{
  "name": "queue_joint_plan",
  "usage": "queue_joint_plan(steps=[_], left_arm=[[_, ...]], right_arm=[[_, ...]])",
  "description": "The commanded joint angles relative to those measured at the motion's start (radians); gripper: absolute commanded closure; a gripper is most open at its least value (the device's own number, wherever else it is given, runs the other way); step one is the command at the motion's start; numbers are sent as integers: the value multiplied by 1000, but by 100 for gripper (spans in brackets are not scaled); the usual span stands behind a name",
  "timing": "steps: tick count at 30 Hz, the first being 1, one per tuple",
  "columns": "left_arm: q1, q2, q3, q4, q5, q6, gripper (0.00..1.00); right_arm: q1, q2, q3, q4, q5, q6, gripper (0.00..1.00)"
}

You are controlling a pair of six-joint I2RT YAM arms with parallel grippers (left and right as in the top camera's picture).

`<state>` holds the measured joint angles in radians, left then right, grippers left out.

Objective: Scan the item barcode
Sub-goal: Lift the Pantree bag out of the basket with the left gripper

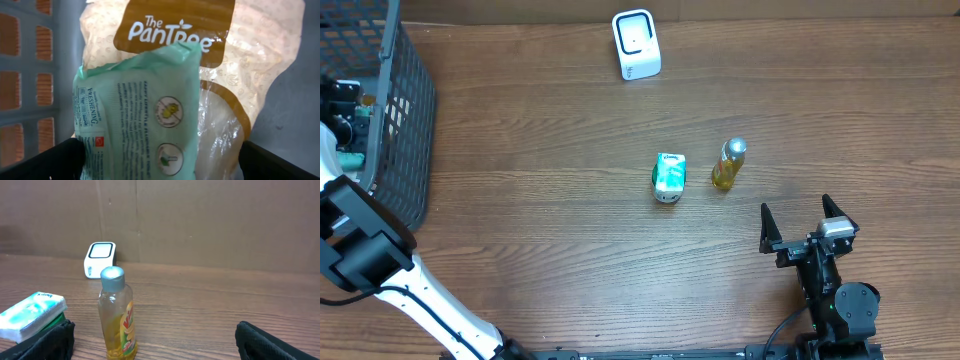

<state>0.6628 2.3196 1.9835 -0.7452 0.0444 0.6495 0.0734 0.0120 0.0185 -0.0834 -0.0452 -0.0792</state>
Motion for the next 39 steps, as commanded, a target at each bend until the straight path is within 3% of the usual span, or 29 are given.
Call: queue_joint_plan(steps=[1, 12, 15, 17, 18, 19, 21, 24, 26, 27, 29, 32, 33, 37, 39], left_arm=[[-2, 40, -27, 1, -3, 47, 0], [-2, 114, -27, 8, -31, 24, 0], [-2, 121, -27, 8, -30, 19, 17], [-2, 121, -27, 6, -29, 15, 50], [-2, 121, -27, 6, -28, 13, 56], [-2, 121, -27, 8, -29, 0, 56], [-3, 118, -24, 10, -30, -3, 29], [-3, 106, -7, 10, -30, -34, 30], [-3, 103, 4, 8, -29, -58, 46], [-3, 104, 3, 4, -29, -71, 46], [-3, 109, -4, -9, -34, -74, 36], [-1, 116, -34, -11, -72, -75, 37], [0, 116, -46, -10, -82, -74, 43], [0, 112, -61, -7, -87, -98, 85], [-6, 94, -35, -9, -89, -157, 93]], right_arm=[[-1, -1, -11, 2, -2, 0, 0], [-1, -1, -11, 2, -2, 0, 0], [-1, -1, -11, 2, -2, 0, 0], [-1, -1, -11, 2, -2, 0, 0], [-1, -1, -11, 2, -2, 0, 0], [-1, -1, -11, 2, -2, 0, 0], [-1, -1, -11, 2, -2, 0, 0], [-1, -1, -11, 2, -2, 0, 0], [-1, -1, -11, 2, -2, 0, 0], [-1, -1, -11, 2, -2, 0, 0], [-1, -1, -11, 2, -2, 0, 0], [-1, -1, -11, 2, -2, 0, 0], [-1, -1, -11, 2, -2, 0, 0], [-1, -1, -11, 2, -2, 0, 0], [-1, -1, -11, 2, -2, 0, 0]])
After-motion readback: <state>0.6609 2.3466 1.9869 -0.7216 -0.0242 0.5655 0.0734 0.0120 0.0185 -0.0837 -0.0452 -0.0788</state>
